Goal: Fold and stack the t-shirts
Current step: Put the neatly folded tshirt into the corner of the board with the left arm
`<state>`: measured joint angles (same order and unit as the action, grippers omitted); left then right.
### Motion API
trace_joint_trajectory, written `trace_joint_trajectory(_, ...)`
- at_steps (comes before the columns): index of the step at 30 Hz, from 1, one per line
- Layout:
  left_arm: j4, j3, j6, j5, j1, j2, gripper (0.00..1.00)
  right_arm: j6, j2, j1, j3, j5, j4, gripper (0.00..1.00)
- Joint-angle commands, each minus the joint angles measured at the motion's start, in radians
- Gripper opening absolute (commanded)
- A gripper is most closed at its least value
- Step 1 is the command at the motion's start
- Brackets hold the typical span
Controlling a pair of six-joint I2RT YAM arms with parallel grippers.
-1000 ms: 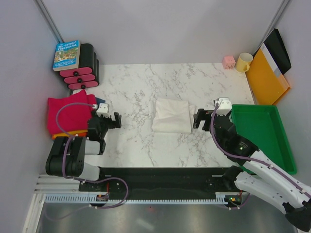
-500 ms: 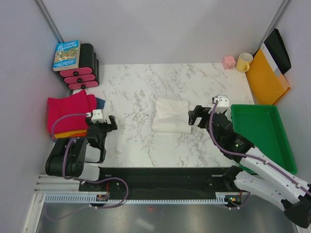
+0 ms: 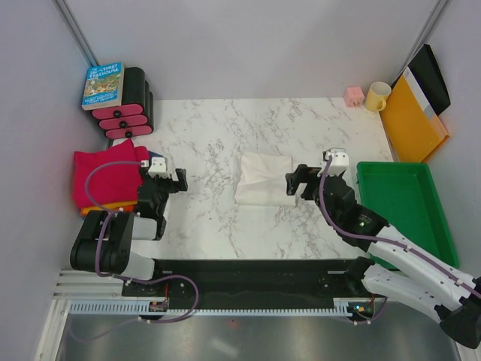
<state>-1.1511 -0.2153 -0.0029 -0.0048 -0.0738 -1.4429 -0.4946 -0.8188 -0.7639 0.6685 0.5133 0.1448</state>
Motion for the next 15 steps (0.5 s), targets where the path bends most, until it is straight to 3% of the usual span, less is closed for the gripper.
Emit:
trace_joint_trajectory(1,0.018,-0.006,0.041,0.019,0.003,0.01,1.0,-0.009,-0.068,-0.009,0.058,0.001,-0.051,0.98)
trace_joint_trajectory(10,0.01,-0.004,0.04,0.02,0.003,0.007,1.0,0.128,-0.195,-0.021,0.123,0.014,-0.128,0.98)
trace_joint_trajectory(15,0.01,-0.004,0.041,0.019,0.003,0.007,1.0,0.188,-0.285,-0.043,0.159,0.142,-0.211,0.98)
